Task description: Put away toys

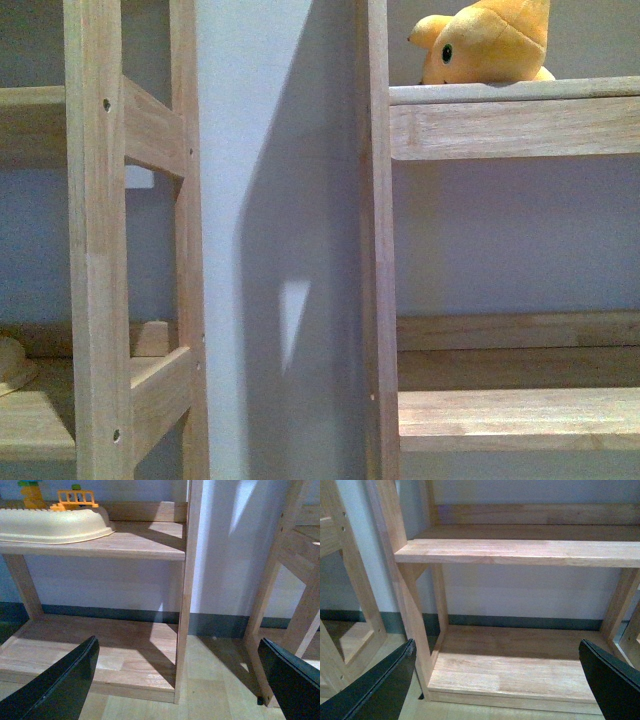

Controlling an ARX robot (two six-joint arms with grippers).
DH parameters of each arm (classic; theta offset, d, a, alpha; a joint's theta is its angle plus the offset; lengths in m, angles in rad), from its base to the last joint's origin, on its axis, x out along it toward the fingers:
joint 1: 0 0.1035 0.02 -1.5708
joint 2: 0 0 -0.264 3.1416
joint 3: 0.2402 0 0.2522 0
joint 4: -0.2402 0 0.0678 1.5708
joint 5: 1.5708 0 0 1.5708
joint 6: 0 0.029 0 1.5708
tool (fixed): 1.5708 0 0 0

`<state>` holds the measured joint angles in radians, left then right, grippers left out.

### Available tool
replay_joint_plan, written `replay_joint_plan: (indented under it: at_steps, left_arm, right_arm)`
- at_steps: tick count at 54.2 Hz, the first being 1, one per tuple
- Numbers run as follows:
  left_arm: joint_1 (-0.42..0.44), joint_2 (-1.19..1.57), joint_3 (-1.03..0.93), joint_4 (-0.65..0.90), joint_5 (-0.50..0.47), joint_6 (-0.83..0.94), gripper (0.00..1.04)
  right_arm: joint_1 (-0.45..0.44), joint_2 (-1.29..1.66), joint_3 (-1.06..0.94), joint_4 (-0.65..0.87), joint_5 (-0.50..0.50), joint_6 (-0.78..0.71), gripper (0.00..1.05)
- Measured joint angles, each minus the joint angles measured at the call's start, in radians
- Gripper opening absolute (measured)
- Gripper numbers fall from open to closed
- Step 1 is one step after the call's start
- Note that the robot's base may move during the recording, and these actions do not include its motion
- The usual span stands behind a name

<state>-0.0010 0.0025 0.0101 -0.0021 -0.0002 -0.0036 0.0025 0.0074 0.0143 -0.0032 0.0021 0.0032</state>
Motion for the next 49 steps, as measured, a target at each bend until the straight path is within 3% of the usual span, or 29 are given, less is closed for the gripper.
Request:
replay_joint_plan:
  at_steps: [49]
  left_arm:
    - [0.0,0.0,0.0,0.0,0.0,0.0,0.98]
  right_arm:
    - [0.0,0.0,0.0,0.0,0.0,0.0,0.98]
